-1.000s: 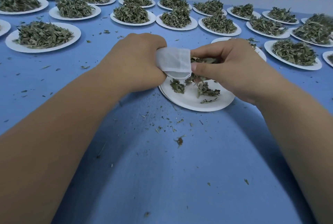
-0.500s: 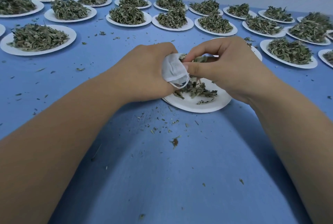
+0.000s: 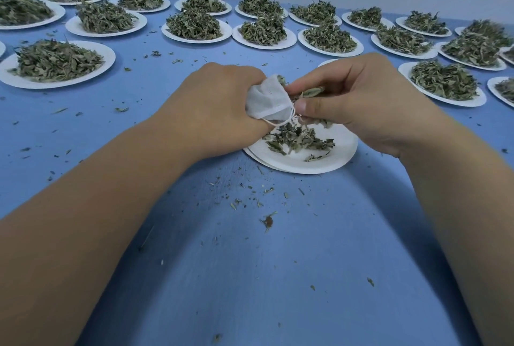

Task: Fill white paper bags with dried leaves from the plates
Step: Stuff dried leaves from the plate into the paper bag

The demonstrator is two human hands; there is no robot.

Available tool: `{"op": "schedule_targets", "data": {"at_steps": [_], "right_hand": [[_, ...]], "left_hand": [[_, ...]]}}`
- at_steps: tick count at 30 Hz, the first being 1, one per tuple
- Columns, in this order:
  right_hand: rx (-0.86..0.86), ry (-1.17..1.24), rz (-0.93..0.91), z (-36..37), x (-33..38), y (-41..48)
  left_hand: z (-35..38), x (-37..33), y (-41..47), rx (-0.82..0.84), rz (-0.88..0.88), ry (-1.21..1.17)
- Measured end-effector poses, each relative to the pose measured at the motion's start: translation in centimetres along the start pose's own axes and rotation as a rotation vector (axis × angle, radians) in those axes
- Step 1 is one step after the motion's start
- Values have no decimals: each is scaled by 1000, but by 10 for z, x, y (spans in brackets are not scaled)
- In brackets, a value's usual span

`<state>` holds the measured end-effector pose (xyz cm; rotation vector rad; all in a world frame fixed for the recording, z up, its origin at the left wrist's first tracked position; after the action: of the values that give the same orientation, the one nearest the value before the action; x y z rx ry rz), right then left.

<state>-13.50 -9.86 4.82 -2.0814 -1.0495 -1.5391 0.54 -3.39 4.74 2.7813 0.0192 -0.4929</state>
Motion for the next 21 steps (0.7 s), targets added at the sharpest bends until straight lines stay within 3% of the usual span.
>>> {"op": "schedule_targets", "data": {"at_steps": [14,21], "right_hand": [[-207,-218,-125,3,10,1],[-52,-239,-9,17,2,3]], "left_hand": [[9,-7,1,-14,-3,-127],[6,4,3,-36,-58,-50]]}}
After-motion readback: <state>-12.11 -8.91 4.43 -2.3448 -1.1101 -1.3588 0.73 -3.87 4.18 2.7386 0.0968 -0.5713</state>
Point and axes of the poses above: each hand's wrist, its own y-axis towards the middle knuckle, its own z-axis out of the palm, x = y × z, the point moved 10 cm from there along y, towards the middle knuckle, and after that the axes turned 3 degrees about x, right-handed, at the moved point
